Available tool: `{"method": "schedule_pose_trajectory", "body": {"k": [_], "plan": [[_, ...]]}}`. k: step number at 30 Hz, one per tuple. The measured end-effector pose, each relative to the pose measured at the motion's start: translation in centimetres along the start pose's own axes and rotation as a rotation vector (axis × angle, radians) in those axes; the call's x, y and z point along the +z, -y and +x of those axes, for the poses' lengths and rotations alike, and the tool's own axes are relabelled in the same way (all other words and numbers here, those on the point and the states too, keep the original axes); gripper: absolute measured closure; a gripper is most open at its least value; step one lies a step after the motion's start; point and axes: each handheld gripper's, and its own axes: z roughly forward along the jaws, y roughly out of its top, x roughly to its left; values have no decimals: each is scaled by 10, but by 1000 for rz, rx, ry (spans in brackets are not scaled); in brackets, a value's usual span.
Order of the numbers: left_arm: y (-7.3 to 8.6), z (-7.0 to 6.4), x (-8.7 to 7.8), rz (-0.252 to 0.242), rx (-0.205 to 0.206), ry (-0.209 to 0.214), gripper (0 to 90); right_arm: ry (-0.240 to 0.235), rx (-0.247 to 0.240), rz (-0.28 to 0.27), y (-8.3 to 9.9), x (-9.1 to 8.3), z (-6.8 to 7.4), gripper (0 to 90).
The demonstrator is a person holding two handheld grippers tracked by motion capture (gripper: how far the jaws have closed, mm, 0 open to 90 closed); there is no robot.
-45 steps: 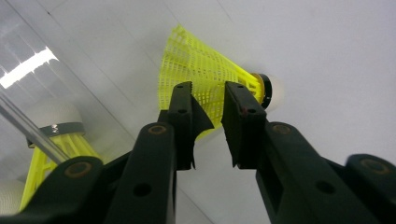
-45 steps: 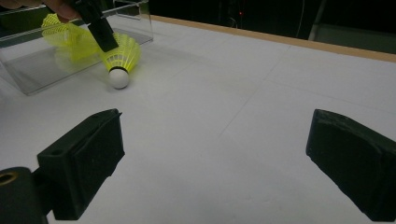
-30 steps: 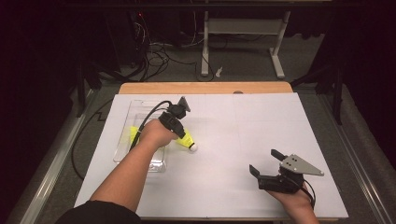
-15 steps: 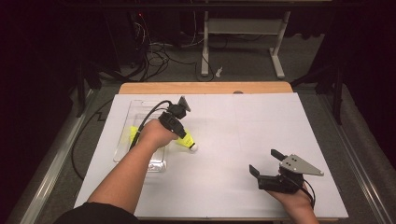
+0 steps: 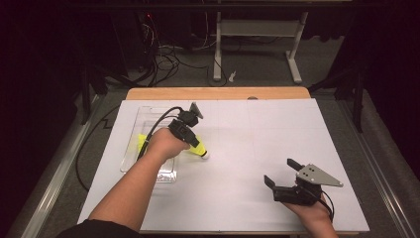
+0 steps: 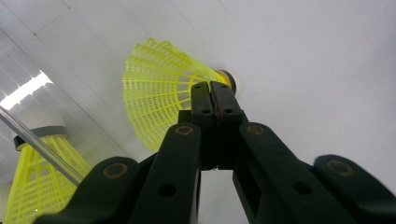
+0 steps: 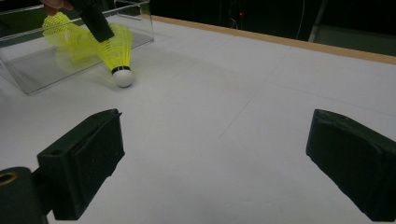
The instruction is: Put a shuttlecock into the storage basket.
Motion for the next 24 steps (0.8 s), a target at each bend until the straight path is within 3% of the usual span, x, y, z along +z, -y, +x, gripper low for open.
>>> {"method": "schedule_pose_trajectory", "body": {"k": [24], "plan": [[9, -7, -29, -57, 2, -13, 899, -3, 0, 5, 0, 1, 1, 47]]}}
